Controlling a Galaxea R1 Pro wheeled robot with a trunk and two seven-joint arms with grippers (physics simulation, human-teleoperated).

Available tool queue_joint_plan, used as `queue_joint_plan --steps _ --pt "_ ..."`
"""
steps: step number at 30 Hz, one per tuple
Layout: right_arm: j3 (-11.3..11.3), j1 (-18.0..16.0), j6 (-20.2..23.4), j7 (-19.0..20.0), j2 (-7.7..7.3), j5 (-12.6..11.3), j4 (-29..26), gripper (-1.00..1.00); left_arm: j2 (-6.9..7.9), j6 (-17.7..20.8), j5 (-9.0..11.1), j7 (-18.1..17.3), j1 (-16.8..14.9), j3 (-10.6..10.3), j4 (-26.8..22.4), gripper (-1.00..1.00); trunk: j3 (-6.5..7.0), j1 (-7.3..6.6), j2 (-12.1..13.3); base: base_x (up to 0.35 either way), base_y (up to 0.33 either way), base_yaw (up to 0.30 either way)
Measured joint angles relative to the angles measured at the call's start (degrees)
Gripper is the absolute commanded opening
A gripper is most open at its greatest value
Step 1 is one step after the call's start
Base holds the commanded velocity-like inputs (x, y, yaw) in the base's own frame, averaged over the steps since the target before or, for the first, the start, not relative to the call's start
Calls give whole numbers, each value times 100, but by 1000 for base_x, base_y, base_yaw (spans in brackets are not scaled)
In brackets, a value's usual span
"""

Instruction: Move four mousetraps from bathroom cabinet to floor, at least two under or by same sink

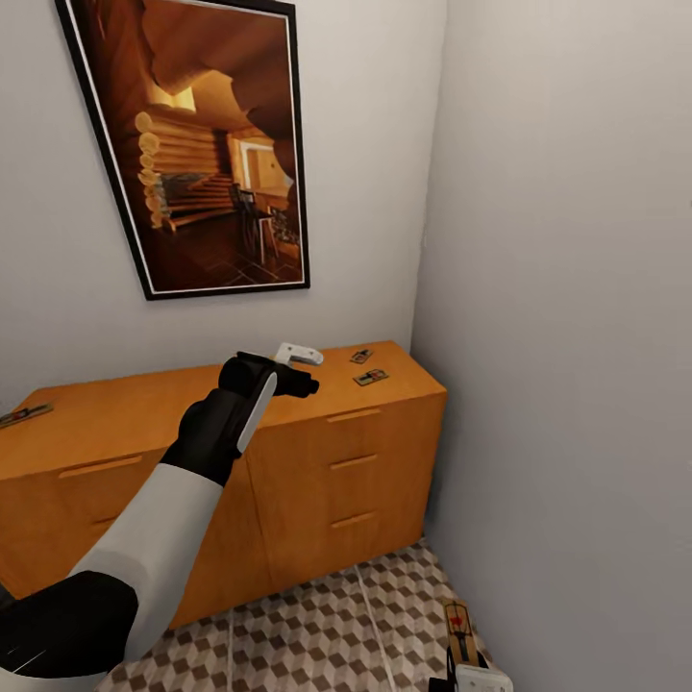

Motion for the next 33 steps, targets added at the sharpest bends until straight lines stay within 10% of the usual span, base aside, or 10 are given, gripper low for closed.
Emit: queue_joint_plan --steps 33 --pt "-1 -3 -5 1 3 0 1 -100 0 -46 0 -40 0 0 241 100 2 0 0 147 0 -3"
